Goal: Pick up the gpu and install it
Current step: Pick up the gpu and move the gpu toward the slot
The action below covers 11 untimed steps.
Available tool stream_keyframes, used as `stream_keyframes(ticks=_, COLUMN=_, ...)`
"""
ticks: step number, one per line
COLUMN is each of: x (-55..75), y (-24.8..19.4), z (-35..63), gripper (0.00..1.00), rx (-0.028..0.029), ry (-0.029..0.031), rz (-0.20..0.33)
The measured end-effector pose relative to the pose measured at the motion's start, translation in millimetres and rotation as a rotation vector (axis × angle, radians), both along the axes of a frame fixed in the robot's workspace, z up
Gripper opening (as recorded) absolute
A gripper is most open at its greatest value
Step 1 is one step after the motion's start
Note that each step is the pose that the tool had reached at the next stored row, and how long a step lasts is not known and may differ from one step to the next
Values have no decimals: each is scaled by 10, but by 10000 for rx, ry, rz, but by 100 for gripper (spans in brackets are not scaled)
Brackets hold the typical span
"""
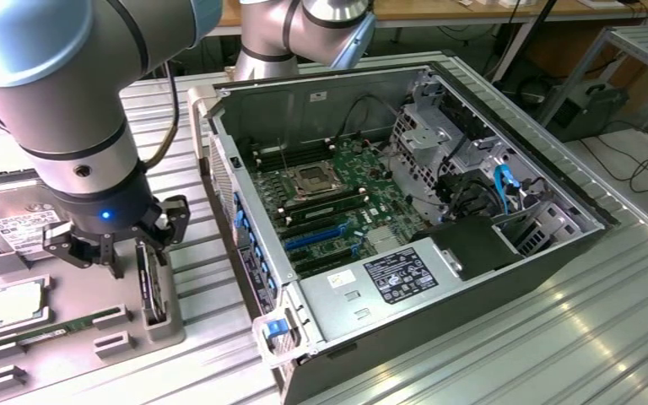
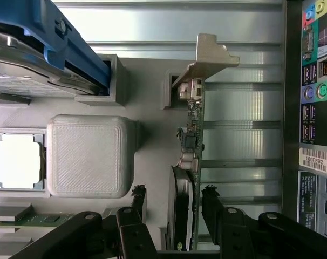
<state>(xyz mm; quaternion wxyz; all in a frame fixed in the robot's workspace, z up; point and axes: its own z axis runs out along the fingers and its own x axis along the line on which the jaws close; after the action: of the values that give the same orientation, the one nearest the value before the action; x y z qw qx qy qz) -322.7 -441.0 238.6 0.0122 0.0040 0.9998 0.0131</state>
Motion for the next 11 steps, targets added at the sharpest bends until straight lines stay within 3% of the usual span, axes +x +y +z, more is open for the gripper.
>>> stream_keyframes(ticks=11, x=50, y=-23, z=-95, gripper=54, rx=1, ry=4, rz=-210)
